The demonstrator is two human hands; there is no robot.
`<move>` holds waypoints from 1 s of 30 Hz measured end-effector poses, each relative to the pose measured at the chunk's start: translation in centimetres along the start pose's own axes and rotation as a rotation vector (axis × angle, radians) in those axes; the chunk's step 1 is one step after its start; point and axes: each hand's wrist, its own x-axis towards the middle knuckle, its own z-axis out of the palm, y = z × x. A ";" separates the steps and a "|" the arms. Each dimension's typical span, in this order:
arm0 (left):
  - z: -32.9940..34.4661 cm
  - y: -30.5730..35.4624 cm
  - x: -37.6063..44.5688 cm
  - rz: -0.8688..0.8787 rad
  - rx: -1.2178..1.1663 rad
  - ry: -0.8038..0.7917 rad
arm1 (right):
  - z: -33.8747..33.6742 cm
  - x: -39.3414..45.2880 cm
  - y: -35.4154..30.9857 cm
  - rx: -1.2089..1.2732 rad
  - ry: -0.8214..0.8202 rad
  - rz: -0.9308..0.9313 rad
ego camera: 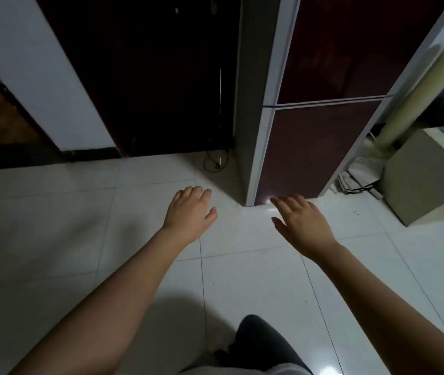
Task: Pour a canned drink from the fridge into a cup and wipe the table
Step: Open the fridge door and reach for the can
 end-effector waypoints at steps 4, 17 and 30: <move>0.3 -2.0 4.6 0.013 -0.014 0.017 | 0.5 4.4 0.9 0.007 0.000 0.028; -0.5 -6.6 24.3 0.032 -0.004 -0.002 | 3.0 23.0 6.6 0.084 -0.023 0.097; -0.9 -7.0 38.4 0.114 -0.004 -0.020 | 2.7 32.7 11.8 0.111 -0.071 0.230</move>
